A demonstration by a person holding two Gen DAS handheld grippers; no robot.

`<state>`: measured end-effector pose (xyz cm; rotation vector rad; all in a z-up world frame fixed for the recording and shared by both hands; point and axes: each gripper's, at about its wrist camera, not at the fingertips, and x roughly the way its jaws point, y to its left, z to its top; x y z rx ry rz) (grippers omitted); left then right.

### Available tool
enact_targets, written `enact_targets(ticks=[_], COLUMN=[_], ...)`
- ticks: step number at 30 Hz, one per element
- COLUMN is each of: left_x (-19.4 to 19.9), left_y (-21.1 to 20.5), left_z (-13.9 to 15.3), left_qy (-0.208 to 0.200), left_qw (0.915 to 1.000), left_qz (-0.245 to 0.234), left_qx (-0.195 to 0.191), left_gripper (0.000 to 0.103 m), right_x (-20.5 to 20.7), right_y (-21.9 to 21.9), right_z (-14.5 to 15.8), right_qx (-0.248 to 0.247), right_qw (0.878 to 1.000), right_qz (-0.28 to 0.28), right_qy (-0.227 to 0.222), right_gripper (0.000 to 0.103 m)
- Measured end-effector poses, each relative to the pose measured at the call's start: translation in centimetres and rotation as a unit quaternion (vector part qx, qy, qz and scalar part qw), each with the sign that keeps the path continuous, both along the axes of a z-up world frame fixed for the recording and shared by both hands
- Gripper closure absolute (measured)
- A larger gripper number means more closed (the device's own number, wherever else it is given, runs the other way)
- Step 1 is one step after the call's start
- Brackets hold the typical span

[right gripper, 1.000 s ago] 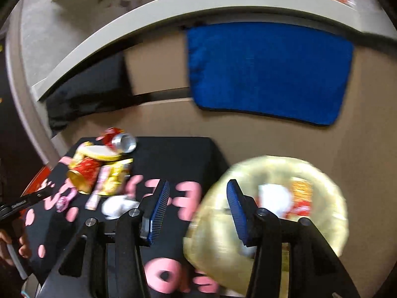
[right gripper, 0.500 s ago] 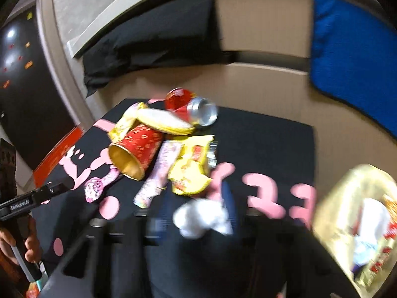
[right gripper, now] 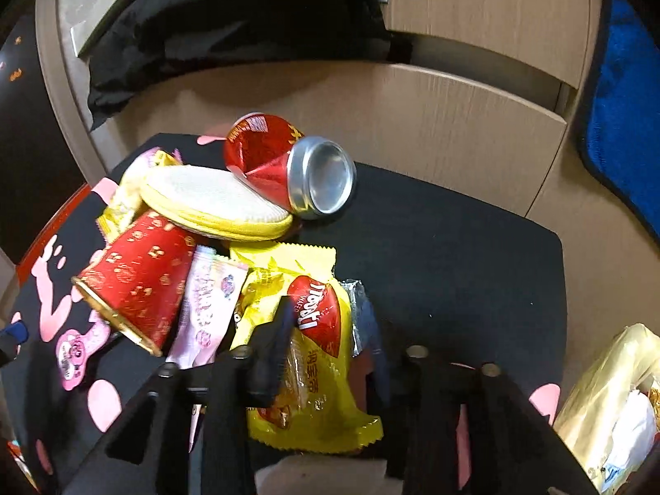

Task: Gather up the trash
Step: 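Grasp the yellow chip bag with the right tool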

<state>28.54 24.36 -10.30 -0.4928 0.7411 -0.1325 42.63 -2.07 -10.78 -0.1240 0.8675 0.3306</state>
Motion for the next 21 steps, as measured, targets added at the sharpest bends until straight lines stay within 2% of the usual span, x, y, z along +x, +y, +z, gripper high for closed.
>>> enact_targets(ticks=[5,8,16,18,20,21], left_x=[0.4,0.6,0.8,0.7,0.6,0.6], left_y=[0.1,-0.1,-0.5,-0.5,-0.5,-0.4], left_z=[-0.5,-0.8,-1.0,-1.0,-1.1,-1.1], left_qy=[0.008,0.013,0.017,0.016,0.018,0.019], left_qw=[0.9999,0.9999,0.9997,0.9997,0.9997,0.9997], left_qz=[0.0,-0.003,-0.008,-0.007,-0.005,-0.004], left_qx=[-0.008,-0.01,-0.016,-0.015,-0.016,-0.018], left_gripper=[0.056,0.056,0.056,0.056,0.056,0.056], right_x=[0.4,0.5,1.1,1.2,1.0,0.9], right_y=[-0.1,-0.7,-0.5,-0.4,-0.7,-1.0], right_z=[-0.7,-0.7,-0.9,-1.0,-0.9,-0.9], right_qx=[-0.004,0.012,0.014,0.02,0.04,0.052], right_qw=[1.0,1.0,1.0,1.0,0.999,0.998], right_qz=[-0.001,0.005,0.02,0.022,0.033,0.04], right_qy=[0.002,0.005,0.0,0.0,0.006,0.015], right_gripper=[0.054,0.053,0.051,0.055,0.081,0.082])
